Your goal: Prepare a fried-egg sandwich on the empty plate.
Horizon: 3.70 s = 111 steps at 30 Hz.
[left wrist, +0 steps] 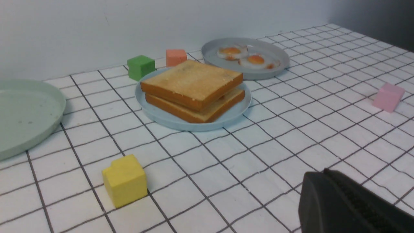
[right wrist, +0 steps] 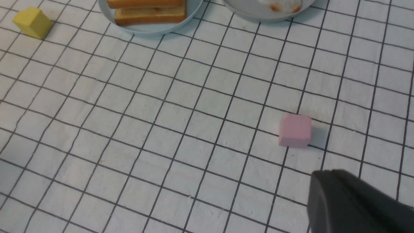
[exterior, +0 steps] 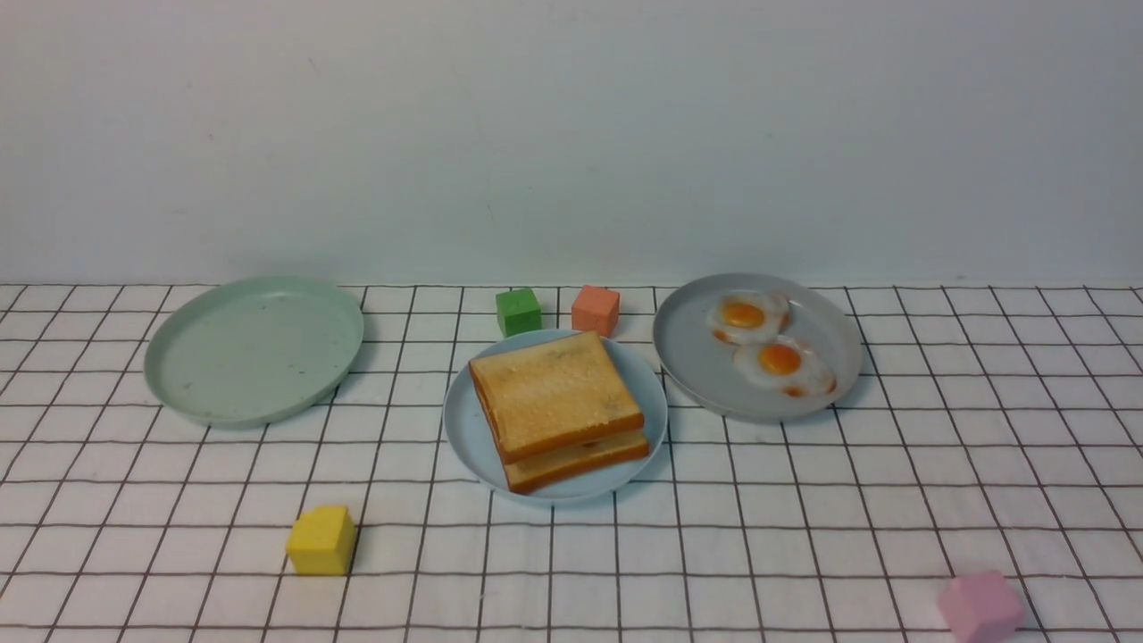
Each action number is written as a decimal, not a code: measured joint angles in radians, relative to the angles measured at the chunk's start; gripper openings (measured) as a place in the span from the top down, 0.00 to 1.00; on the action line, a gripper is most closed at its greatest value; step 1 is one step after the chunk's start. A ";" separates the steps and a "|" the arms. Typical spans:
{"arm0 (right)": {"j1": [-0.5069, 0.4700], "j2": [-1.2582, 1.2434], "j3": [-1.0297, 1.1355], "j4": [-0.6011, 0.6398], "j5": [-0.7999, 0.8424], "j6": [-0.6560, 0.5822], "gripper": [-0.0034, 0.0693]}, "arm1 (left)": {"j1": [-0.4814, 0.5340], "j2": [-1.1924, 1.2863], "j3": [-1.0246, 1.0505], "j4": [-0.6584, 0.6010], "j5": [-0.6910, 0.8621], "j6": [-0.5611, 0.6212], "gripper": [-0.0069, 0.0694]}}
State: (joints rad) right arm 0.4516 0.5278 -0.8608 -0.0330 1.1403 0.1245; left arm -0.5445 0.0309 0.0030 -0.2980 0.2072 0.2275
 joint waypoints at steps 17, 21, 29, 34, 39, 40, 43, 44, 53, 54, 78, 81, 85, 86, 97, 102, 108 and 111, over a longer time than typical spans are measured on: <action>-0.338 -0.527 0.861 0.033 -0.792 0.015 0.95 | 0.000 0.003 0.002 0.000 0.029 0.000 0.93; -0.347 -0.538 0.875 0.027 -0.737 0.034 0.95 | 0.001 0.002 0.002 -0.001 0.037 0.000 0.93; -0.347 -0.539 0.876 0.023 -0.743 0.033 0.94 | 0.001 0.003 0.002 -0.001 0.052 0.000 0.92; -0.347 -0.539 0.876 0.023 -0.745 0.033 0.94 | 0.001 0.003 0.002 -0.001 0.054 0.000 0.92; -0.347 -0.539 0.876 0.023 -0.745 0.033 0.93 | 0.001 0.003 0.002 -0.001 0.054 0.000 0.91; -0.347 -0.539 0.876 0.023 -0.745 0.033 0.93 | 0.001 0.003 0.002 -0.001 0.054 0.000 0.91; -0.348 -0.539 0.876 0.023 -0.745 0.033 0.93 | 0.001 0.003 0.002 -0.001 0.054 0.000 0.90; -0.348 -0.539 0.876 0.023 -0.745 0.033 0.93 | 0.001 0.003 0.002 -0.001 0.054 0.000 0.90; -0.348 -0.539 0.876 0.022 -0.745 0.033 0.91 | 0.001 0.003 0.006 -0.001 0.039 0.000 0.89; -0.348 -0.539 0.876 0.022 -0.746 0.033 0.91 | 0.001 0.002 0.009 0.000 0.032 0.000 0.89; -0.348 -0.539 0.876 0.021 -0.747 0.033 0.86 | 0.457 -0.042 0.029 0.226 0.164 -0.545 0.93; -0.348 -0.539 0.876 0.021 -0.747 0.033 0.85 | 0.454 -0.042 0.029 0.226 0.163 -0.545 0.93; -0.348 -0.539 0.876 0.021 -0.747 0.033 0.85 | 0.454 -0.042 0.029 0.226 0.163 -0.545 0.93; -0.348 -0.539 0.876 0.021 -0.747 0.033 0.85 | 0.454 -0.042 0.029 0.226 0.163 -0.545 0.93; -0.348 -0.539 0.876 0.021 -0.747 0.033 0.83 | 0.454 -0.042 0.029 0.226 0.163 -0.545 0.93; -0.348 -0.539 0.876 0.021 -0.747 0.033 0.82 | 0.454 -0.042 0.029 0.226 0.163 -0.545 0.93; -0.348 -0.539 0.876 0.021 -0.747 0.033 0.80 | 0.454 -0.042 0.029 0.226 0.163 -0.545 0.92; -0.348 -0.539 0.876 0.021 -0.747 0.033 0.80 | 0.454 -0.042 0.029 0.226 0.163 -0.545 0.92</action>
State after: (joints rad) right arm 0.1032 -0.0109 0.0154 -0.0118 0.3932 0.1578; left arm -0.0906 -0.0113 0.0319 -0.0722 0.3701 -0.3180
